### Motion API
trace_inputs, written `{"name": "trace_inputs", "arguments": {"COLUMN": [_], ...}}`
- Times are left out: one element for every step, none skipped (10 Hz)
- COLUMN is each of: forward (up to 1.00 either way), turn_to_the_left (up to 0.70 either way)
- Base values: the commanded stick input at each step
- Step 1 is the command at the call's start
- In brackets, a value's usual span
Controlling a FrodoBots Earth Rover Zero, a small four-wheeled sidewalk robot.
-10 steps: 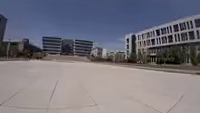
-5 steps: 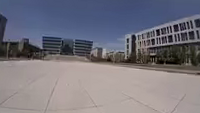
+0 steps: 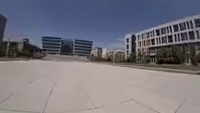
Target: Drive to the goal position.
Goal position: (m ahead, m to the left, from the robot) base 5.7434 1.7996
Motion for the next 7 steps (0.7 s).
{"name": "trace_inputs", "arguments": {"forward": [0.09, 0.09, 0.09, 0.09, 0.09, 0.09, 0.09], "turn_to_the_left": [-0.05, -0.05, -0.05, -0.05, -0.05, -0.05, -0.05]}}
